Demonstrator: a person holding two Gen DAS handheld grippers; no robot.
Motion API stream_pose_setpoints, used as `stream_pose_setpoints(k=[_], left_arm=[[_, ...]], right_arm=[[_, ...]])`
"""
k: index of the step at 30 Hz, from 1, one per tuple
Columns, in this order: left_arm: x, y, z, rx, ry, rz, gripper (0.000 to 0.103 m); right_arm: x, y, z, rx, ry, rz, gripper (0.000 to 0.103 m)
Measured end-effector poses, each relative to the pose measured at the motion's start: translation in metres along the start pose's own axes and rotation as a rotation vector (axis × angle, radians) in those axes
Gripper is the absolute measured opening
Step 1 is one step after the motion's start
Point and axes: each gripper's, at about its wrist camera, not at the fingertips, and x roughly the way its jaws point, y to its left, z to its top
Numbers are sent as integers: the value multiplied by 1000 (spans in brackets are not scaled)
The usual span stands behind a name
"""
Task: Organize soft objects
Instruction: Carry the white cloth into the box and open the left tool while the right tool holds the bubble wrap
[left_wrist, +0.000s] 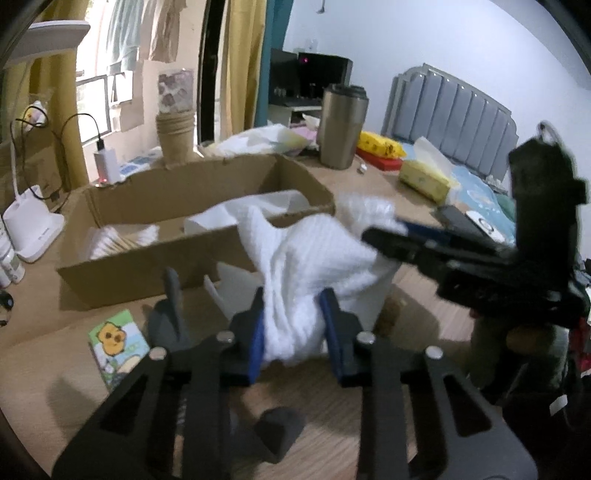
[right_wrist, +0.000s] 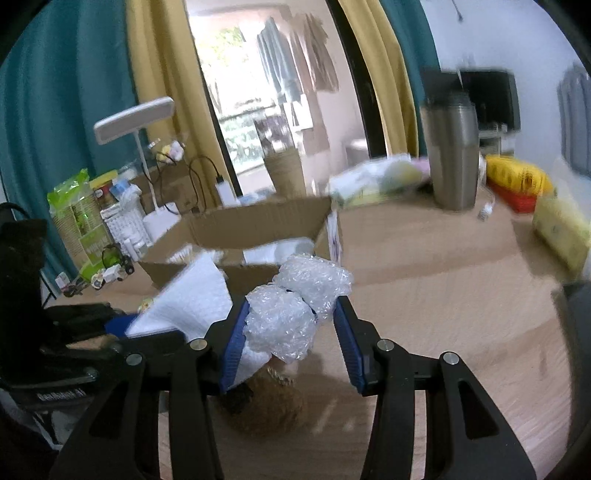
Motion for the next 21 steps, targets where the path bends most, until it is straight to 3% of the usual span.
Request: stream_pose_setpoints(k=[7,21], left_arm=[[-19,3,1,-12,-42,1,19],[-61,10,9,-21,-134,34,18]], right_arm=[[14,-14,-4,80,110,-20,49],[0,-18,-2,91,58,-7,49]])
